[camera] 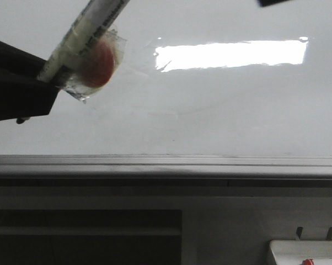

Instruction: Write number 2 on whiteboard

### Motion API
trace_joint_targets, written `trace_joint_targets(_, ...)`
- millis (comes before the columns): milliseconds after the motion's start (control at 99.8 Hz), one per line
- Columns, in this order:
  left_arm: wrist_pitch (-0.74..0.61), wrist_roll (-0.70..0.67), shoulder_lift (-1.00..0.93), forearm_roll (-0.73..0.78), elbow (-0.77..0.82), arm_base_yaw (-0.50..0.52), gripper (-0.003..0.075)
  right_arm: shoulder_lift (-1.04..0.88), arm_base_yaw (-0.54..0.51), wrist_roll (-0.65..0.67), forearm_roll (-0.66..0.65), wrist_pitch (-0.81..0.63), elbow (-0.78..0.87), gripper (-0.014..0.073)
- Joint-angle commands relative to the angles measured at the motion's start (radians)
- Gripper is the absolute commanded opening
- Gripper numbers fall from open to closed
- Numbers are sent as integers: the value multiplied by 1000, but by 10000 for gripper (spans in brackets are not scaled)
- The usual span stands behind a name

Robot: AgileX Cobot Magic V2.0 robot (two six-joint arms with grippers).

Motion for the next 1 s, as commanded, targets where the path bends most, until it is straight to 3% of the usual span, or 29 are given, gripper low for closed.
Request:
trace_joint_targets(0,-73,-7,-8,-3,-33,-9,-20,52,29,-13,39,-63,-77,407)
trace_joint_targets(511,-73,-7,-8,-3,-33,-9,-20,234,82,-13,43,-104,-195,395)
trace_joint_targets(621,-73,-7,-8,-3,-33,-9,-20,252,82,-13,43,-104,-195,285)
trace_joint_targets(792,-73,-7,-8,-3,-33,-9,-20,264,82,-13,43,-93,-195,-81)
trace_joint_targets(992,-73,-7,-8,-3,-33,-5,-16,264,82,-12,8,-71,-195,-72)
